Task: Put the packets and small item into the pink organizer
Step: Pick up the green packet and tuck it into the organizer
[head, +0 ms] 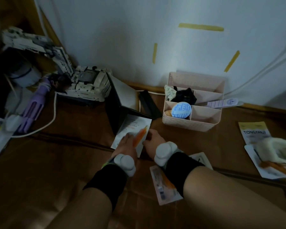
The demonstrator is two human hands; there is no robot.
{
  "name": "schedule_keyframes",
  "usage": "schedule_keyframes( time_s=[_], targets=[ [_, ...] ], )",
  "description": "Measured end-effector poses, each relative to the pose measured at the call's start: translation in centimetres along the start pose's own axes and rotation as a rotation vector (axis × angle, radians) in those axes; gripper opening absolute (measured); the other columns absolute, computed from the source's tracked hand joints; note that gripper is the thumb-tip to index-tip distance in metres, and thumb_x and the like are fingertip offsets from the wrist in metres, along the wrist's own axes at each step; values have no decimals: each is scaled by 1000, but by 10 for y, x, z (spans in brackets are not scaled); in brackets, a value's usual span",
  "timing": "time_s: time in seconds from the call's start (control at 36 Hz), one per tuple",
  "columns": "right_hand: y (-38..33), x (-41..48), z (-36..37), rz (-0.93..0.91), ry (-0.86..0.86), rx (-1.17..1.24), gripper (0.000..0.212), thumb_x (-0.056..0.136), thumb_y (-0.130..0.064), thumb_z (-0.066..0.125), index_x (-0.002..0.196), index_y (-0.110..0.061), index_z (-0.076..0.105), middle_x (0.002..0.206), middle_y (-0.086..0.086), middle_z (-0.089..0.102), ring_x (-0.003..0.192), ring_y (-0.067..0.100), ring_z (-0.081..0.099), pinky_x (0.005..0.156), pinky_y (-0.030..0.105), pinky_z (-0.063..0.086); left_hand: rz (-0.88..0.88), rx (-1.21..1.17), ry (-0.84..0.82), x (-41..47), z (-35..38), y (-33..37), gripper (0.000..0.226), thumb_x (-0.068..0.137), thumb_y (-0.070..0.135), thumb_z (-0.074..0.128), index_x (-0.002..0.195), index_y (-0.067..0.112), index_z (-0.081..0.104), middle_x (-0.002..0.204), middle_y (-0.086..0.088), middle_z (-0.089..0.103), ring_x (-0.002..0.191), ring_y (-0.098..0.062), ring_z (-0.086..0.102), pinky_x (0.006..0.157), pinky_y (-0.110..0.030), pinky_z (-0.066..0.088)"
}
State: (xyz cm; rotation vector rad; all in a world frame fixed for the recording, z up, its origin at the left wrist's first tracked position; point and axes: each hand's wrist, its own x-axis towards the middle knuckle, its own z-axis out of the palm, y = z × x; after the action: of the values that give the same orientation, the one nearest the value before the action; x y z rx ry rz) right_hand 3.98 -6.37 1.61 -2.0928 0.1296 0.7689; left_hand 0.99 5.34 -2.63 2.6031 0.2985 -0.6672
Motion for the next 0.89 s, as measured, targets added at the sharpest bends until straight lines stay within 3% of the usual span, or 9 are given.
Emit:
schedule_keyframes(
  time_s=[0.08, 0.17, 0.28, 0.39, 0.44, 0.5, 0.64, 0.81, 0.89],
  targets=[
    [5, 17, 12, 111, 40, 258, 48, 82, -13, 58, 128, -5, 47, 123, 21, 60, 110, 41, 57, 98, 50, 48, -15, -48, -40, 1, -2, -3, 59, 95, 10, 39, 147, 5, 12, 159, -13, 9, 147, -23, 12, 121, -29, 11],
    [33, 54, 27, 156, 25, 359, 48, 80, -12, 60, 127, -6, 49, 119, 21, 61, 109, 45, 57, 95, 56, 48, -24, -75, -57, -3, -1, 1, 59, 93, 7, 43, 146, 6, 17, 157, -13, 18, 144, -26, 23, 120, -33, 19],
    [2, 16, 12, 138, 7, 150, 36, 92, -14, 52, 120, 8, 54, 119, 26, 61, 113, 42, 56, 89, 34, 48, -25, -85, -29, -14, -3, 5, 63, 88, 9, 49, 145, 16, 23, 145, -10, 42, 127, -30, 48, 105, -42, 43],
    [4, 3, -7, 81, 34, -102, 32, 94, -15, 47, 118, 2, 57, 121, 21, 62, 114, 35, 57, 91, 34, 45, 16, -68, -33, -20, -14, 10, 61, 95, 10, 41, 149, 21, 13, 139, -14, 50, 121, -29, 53, 95, -26, 45],
    [4, -1, -18, 35, 53, -244, 34, 98, -21, 39, 116, 1, 56, 125, 20, 60, 116, 33, 55, 94, 32, 42, 77, -44, 30, -21, -22, 15, 59, 96, 13, 40, 148, 20, 14, 145, -11, 42, 128, -25, 47, 102, -22, 39],
    [6, -4, -31, -2, 58, -345, 38, 99, -31, 33, 111, -3, 56, 121, 19, 61, 114, 34, 56, 94, 34, 42, 122, -33, 153, -20, -30, 21, 63, 92, 19, 47, 147, 26, 18, 154, -5, 28, 139, -23, 31, 116, -33, 27],
    [6, -16, -60, -139, -77, -661, 26, 95, -31, 43, 110, -12, 54, 115, 15, 62, 107, 33, 57, 93, 41, 45, 172, 78, 299, -24, -46, 54, 69, 84, 31, 56, 141, 45, 21, 156, 5, 14, 145, -22, 9, 117, -56, 17],
    [10, -31, -87, -266, 66, -663, 26, 92, -36, 47, 105, -19, 61, 110, 9, 66, 105, 30, 56, 92, 41, 47, 223, 42, 161, -25, -58, 87, 26, 89, 24, 52, 112, 22, 65, 120, -5, 64, 111, -24, 59, 94, -34, 47],
    [23, -39, -100, -235, 248, -510, 26, 88, -28, 51, 111, -20, 61, 115, 5, 66, 113, 27, 56, 94, 35, 45, 150, -124, 157, -29, -54, 88, 19, 87, 30, 57, 98, 23, 70, 103, -4, 72, 100, -22, 64, 85, -29, 48]
  ],
)
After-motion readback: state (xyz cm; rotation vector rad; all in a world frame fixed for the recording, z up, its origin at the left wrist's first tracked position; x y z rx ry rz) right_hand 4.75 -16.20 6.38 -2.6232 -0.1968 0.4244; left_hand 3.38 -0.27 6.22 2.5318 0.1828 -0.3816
